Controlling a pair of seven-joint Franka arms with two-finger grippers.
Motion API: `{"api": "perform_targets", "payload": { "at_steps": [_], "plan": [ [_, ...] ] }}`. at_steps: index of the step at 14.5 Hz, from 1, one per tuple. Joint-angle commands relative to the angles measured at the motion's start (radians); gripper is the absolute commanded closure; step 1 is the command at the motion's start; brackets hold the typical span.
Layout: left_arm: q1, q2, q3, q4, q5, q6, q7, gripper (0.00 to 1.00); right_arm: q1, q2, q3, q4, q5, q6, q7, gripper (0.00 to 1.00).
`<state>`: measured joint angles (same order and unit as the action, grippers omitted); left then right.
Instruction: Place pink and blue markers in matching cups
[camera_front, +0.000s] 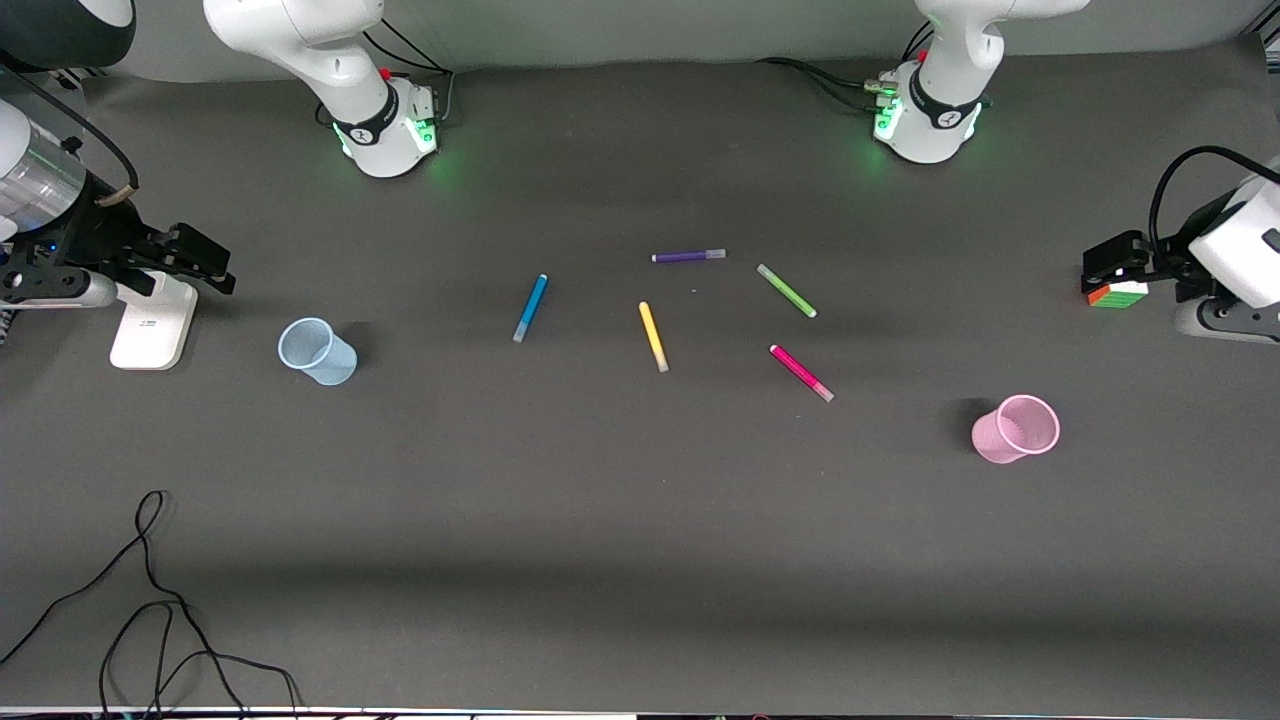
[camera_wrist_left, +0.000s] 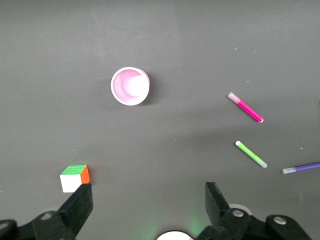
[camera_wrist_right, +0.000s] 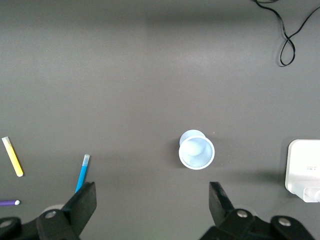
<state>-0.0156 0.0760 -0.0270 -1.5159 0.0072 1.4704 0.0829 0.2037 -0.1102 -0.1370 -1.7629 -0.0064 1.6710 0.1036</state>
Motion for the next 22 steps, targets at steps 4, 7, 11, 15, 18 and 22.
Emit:
{"api": "perform_targets", "payload": {
  "at_steps": [4, 7, 11, 15, 18, 22],
  "plan": [
    [0.003, -0.030, -0.001, -0.029, 0.004, -0.002, 0.017, 0.00, 0.000, 0.018, -0.006, 0.031, -0.020, -0.020, -0.015, 0.00],
    [0.003, -0.030, -0.002, -0.029, 0.004, -0.002, 0.017, 0.00, 0.005, 0.021, -0.003, 0.028, -0.011, -0.022, -0.007, 0.00],
    [0.000, -0.028, -0.002, -0.035, 0.004, 0.001, 0.005, 0.00, 0.014, 0.105, 0.017, 0.029, 0.063, -0.027, 0.022, 0.00],
    [-0.035, -0.025, -0.013, -0.049, 0.002, 0.014, -0.093, 0.00, 0.014, 0.231, 0.111, 0.028, 0.163, -0.028, 0.183, 0.00],
    [-0.122, -0.009, -0.013, -0.049, -0.001, 0.018, -0.265, 0.00, 0.016, 0.366, 0.215, 0.026, 0.256, -0.019, 0.307, 0.00],
    [-0.233, 0.033, -0.013, -0.049, -0.012, 0.053, -0.535, 0.00, 0.013, 0.542, 0.264, 0.007, 0.379, 0.090, 0.403, 0.00]
  ]
}}
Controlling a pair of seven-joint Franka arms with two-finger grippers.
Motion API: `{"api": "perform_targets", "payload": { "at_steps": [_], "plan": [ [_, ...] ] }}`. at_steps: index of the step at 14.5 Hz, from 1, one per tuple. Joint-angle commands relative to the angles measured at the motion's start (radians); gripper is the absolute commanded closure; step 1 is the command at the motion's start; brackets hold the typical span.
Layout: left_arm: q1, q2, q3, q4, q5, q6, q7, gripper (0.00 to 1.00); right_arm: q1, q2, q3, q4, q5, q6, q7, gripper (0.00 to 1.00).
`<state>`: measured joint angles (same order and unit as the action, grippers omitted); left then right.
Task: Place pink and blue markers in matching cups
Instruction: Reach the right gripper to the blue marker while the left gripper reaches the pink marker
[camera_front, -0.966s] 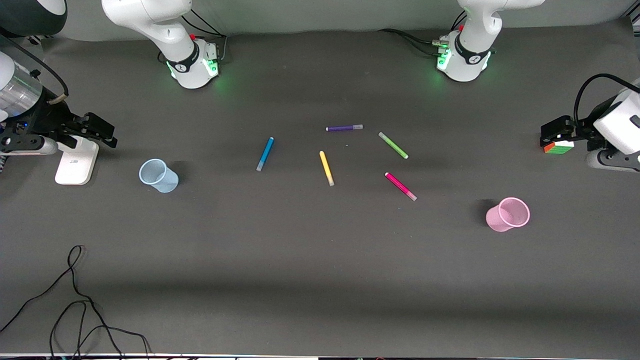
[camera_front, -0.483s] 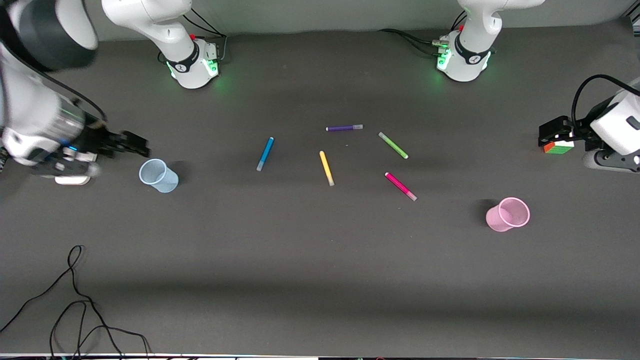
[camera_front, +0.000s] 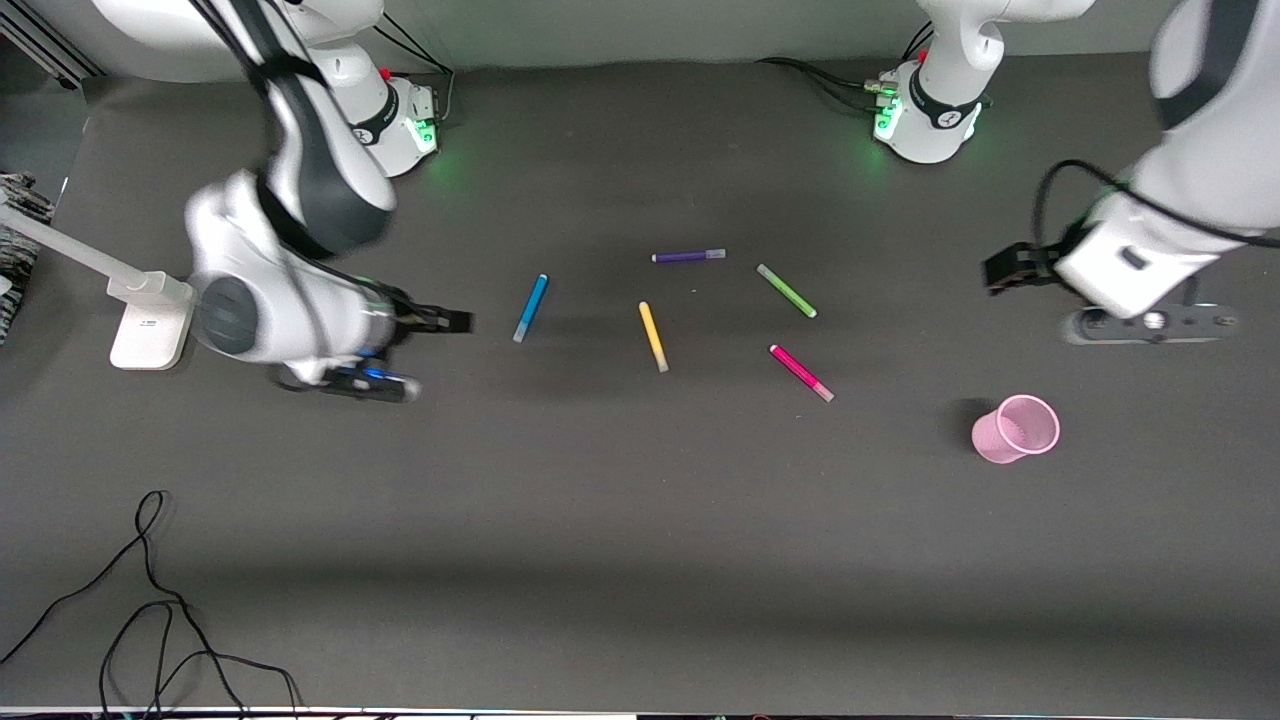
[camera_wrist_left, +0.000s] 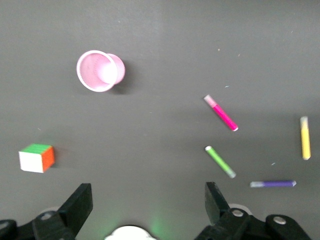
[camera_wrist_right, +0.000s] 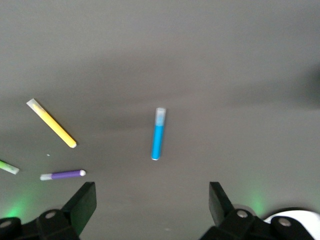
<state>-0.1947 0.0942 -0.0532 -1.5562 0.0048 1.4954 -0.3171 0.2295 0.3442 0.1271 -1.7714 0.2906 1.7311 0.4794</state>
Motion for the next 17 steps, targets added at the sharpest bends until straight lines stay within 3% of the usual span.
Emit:
{"api": "perform_targets", "payload": {
  "at_steps": [1, 5, 8, 12, 17],
  "plan": [
    [-0.074, 0.022, 0.013, -0.010, -0.009, 0.032, -0.227, 0.00, -0.010, 0.129, 0.000, 0.013, 0.100, 0.054, 0.036, 0.00],
    [-0.166, 0.027, 0.013, -0.065, -0.012, 0.124, -0.662, 0.00, -0.010, 0.236, 0.003, -0.104, 0.183, 0.224, 0.056, 0.00],
    [-0.218, 0.022, 0.012, -0.123, -0.040, 0.213, -0.877, 0.00, -0.010, 0.266, 0.003, -0.131, 0.186, 0.257, 0.056, 0.00],
    [-0.244, 0.024, 0.009, -0.234, -0.052, 0.339, -0.932, 0.00, -0.010, 0.262, 0.003, -0.184, 0.188, 0.260, 0.057, 0.06],
    [-0.287, 0.039, 0.003, -0.478, -0.052, 0.643, -0.958, 0.00, -0.012, 0.265, 0.003, -0.198, 0.208, 0.281, 0.056, 0.08]
  ]
}}
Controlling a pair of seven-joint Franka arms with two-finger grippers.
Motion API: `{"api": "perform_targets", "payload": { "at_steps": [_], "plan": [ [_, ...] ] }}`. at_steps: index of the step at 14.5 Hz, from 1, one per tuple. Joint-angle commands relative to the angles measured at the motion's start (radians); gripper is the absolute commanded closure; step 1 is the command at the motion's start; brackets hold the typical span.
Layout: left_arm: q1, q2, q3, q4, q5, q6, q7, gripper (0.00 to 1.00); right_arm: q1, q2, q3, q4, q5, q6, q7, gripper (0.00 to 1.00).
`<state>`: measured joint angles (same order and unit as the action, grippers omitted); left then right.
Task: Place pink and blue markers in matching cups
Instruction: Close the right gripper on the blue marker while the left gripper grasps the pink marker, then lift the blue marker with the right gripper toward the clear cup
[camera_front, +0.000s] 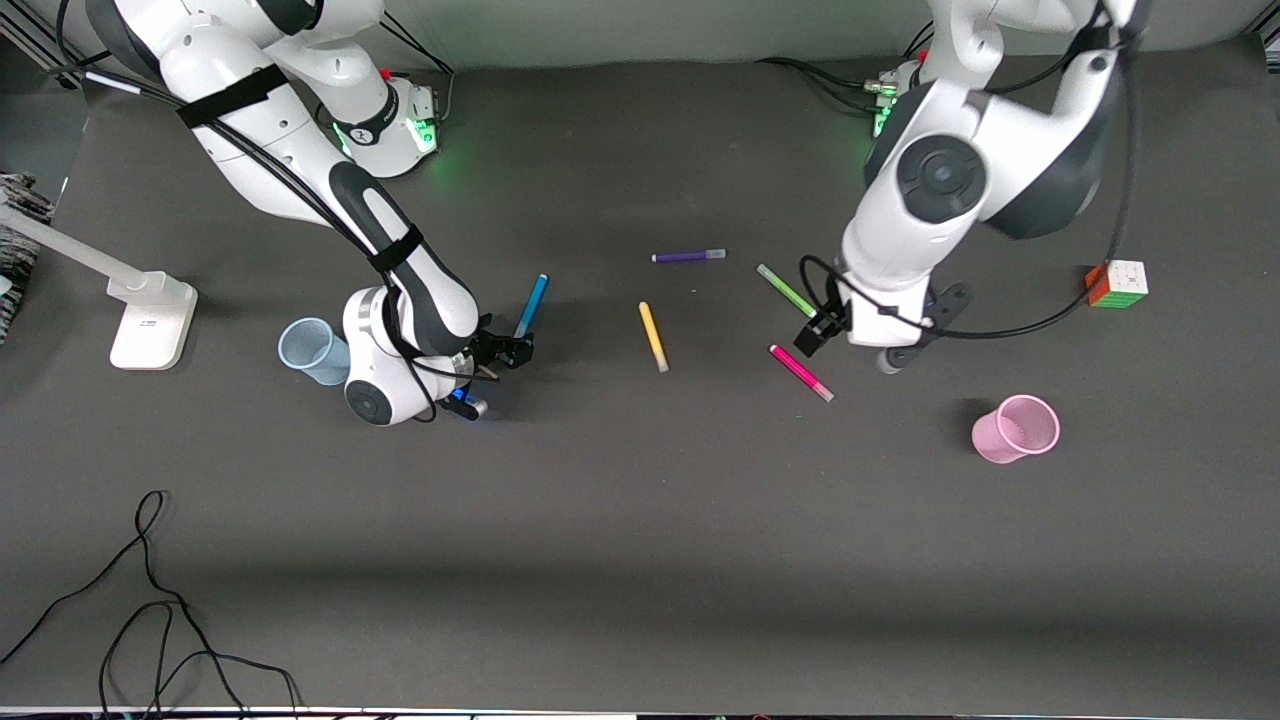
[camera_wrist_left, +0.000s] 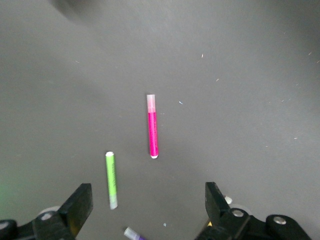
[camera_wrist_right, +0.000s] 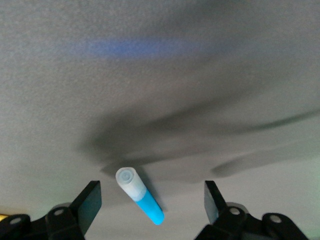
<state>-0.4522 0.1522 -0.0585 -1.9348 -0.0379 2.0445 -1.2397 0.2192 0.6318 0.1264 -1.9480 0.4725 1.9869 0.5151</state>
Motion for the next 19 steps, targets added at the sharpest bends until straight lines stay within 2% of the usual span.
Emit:
{"api": "perform_targets", "payload": {
  "at_steps": [1, 2, 3, 4, 6, 9, 13, 15, 16, 19],
  "plan": [
    [-0.039, 0.001, 0.008, -0.114, -0.008, 0.126, -0.037, 0.00, 0.000, -0.021, 0.004, -0.022, 0.040, 0.035, 0.020, 0.14],
    [-0.042, 0.041, 0.008, -0.116, -0.008, 0.150, -0.037, 0.00, 0.003, -0.021, 0.004, -0.022, 0.052, 0.038, 0.019, 0.31],
    [-0.045, 0.087, 0.008, -0.116, -0.008, 0.189, -0.038, 0.00, 0.002, -0.021, 0.004, -0.022, 0.054, 0.039, 0.019, 0.54],
    [-0.049, 0.127, 0.008, -0.116, -0.008, 0.228, -0.040, 0.00, 0.002, -0.021, 0.004, -0.022, 0.055, 0.039, 0.019, 0.69],
    [-0.054, 0.180, 0.008, -0.116, -0.008, 0.284, -0.049, 0.00, 0.000, -0.021, 0.004, -0.022, 0.055, 0.039, 0.014, 0.89],
    [-0.075, 0.265, 0.008, -0.125, -0.005, 0.370, -0.053, 0.00, 0.000, -0.017, 0.004, -0.023, 0.055, 0.050, 0.003, 1.00],
    [-0.075, 0.320, 0.008, -0.125, -0.003, 0.437, -0.055, 0.02, -0.003, -0.046, 0.001, -0.022, 0.054, 0.017, 0.002, 1.00],
    [-0.075, 0.334, 0.008, -0.125, -0.003, 0.439, -0.055, 0.11, -0.006, -0.107, -0.016, -0.022, 0.035, -0.058, 0.000, 1.00],
    [-0.075, 0.342, 0.008, -0.127, -0.003, 0.439, -0.055, 0.19, -0.004, -0.150, -0.045, -0.022, 0.009, -0.098, -0.001, 1.00],
    [-0.072, 0.346, 0.008, -0.133, 0.001, 0.439, -0.055, 0.34, -0.006, -0.303, -0.102, -0.038, -0.128, -0.161, -0.018, 1.00]
  ]
}}
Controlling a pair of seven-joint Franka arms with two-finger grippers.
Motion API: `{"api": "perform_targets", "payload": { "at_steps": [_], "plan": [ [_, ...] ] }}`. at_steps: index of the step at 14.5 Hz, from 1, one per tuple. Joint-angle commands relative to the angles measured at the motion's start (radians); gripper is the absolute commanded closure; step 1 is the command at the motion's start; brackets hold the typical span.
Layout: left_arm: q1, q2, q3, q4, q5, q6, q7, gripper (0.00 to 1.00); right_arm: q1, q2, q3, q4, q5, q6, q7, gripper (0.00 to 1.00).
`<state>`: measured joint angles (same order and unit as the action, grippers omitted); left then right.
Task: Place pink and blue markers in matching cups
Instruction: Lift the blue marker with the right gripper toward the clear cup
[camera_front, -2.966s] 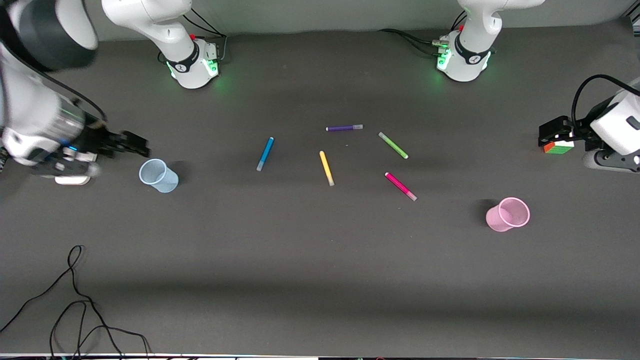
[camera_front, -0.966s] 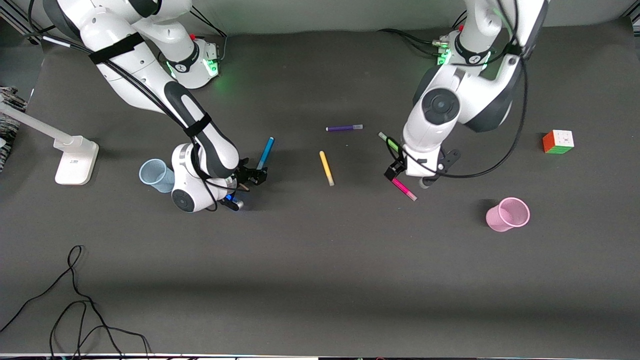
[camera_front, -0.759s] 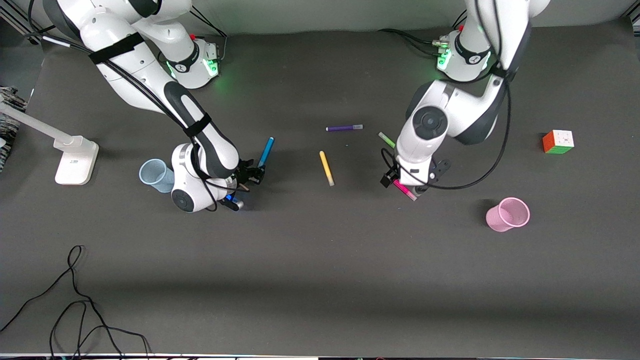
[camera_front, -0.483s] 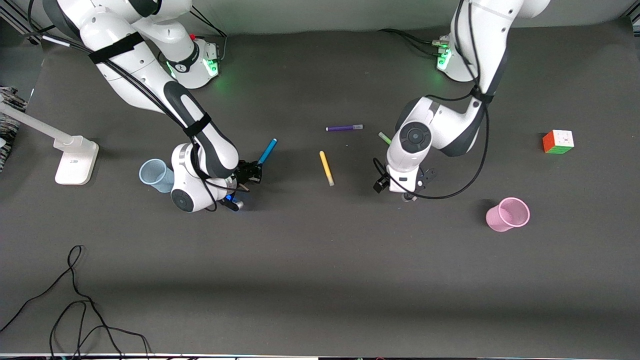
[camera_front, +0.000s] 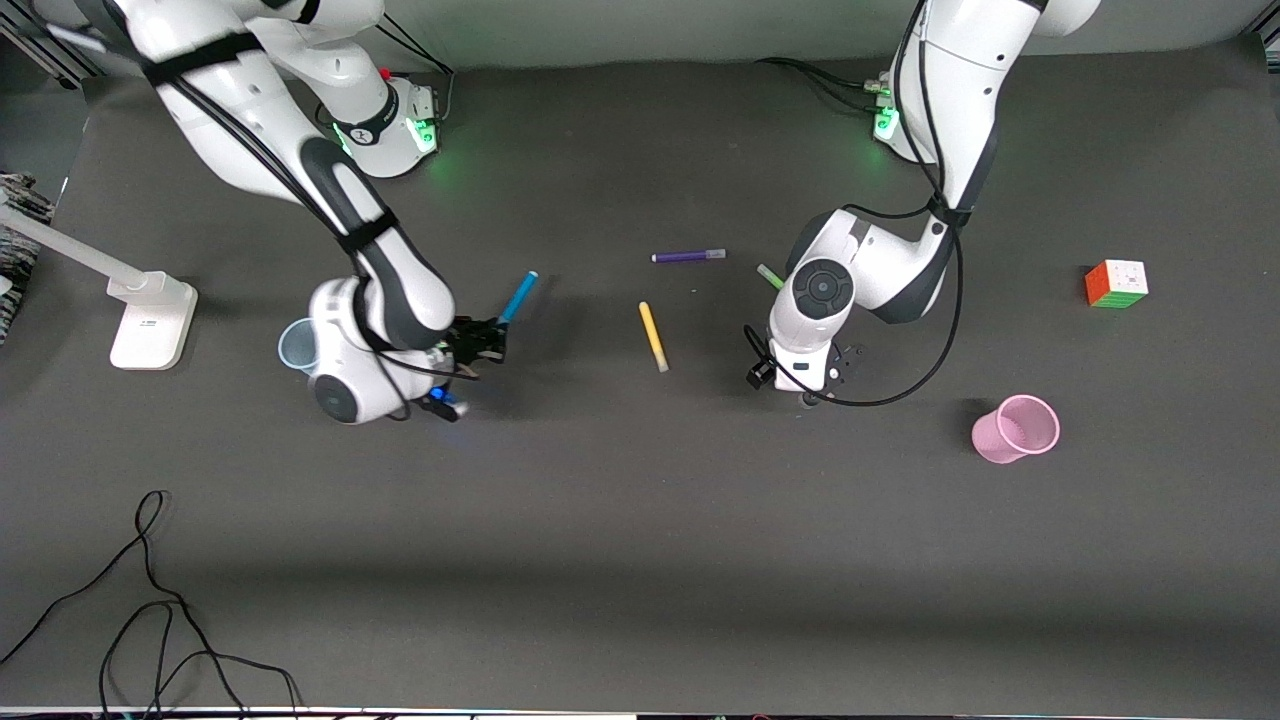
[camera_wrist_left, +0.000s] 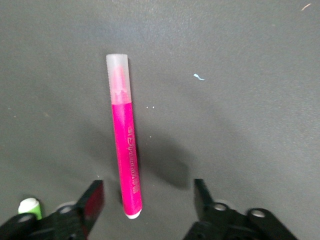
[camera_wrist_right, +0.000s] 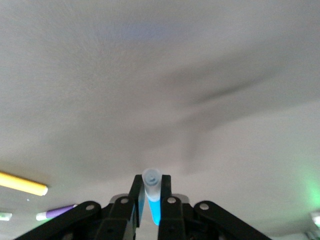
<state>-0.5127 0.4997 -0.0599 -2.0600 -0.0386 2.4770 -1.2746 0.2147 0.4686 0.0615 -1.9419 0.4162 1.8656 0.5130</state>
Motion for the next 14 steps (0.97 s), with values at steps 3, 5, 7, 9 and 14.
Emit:
{"api": "perform_targets", "payload": {
  "at_steps": [3, 5, 7, 9, 14],
  "plan": [
    [-0.012, 0.000, 0.009, -0.009, 0.003, 0.005, -0.019, 0.51, 0.000, -0.267, -0.138, -0.049, -0.166, -0.074, -0.144, 1.00],
    [-0.010, -0.001, 0.009, -0.009, 0.003, 0.005, -0.019, 0.66, 0.000, -0.355, -0.163, -0.051, -0.275, -0.075, -0.204, 1.00],
    [-0.010, -0.001, 0.009, -0.008, 0.003, 0.003, -0.019, 0.76, 0.000, -0.430, -0.167, -0.052, -0.330, -0.095, -0.225, 1.00],
    [-0.009, -0.004, 0.009, -0.009, 0.003, 0.002, -0.019, 0.79, 0.003, -0.497, -0.166, -0.052, -0.411, -0.098, -0.243, 1.00],
    [0.000, -0.033, 0.015, 0.000, 0.003, -0.026, -0.011, 0.87, 0.000, -0.559, -0.167, -0.046, -0.517, -0.044, -0.375, 1.00]
  ]
}}
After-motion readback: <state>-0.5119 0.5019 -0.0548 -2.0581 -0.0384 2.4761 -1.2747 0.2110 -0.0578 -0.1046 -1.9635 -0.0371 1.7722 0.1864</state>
